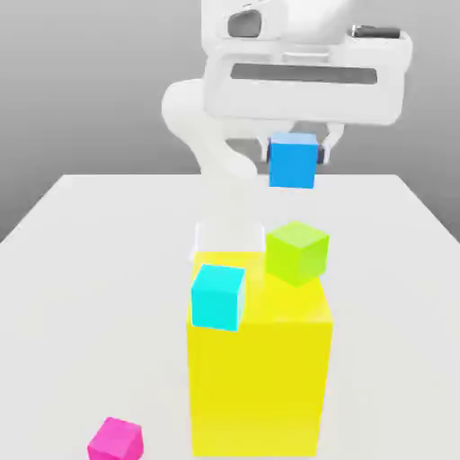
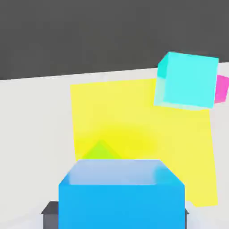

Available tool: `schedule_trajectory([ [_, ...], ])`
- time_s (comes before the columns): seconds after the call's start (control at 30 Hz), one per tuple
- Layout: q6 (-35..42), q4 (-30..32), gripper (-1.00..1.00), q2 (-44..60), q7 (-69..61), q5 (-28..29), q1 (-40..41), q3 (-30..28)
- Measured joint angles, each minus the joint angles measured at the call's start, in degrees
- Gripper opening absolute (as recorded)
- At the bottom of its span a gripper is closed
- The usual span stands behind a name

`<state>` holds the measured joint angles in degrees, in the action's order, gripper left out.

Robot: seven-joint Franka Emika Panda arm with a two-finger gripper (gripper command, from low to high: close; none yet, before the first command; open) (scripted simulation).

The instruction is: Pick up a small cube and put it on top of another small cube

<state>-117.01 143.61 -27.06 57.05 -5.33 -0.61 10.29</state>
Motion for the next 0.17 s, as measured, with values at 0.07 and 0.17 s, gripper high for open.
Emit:
schedule_trajectory([
  [0.07,-4.6,3.1,1.0,1.6,0.0,-0.4,0.0,0.5],
  [0.17,-4.6,3.1,1.0,1.6,0.0,-0.4,0.0,0.5],
])
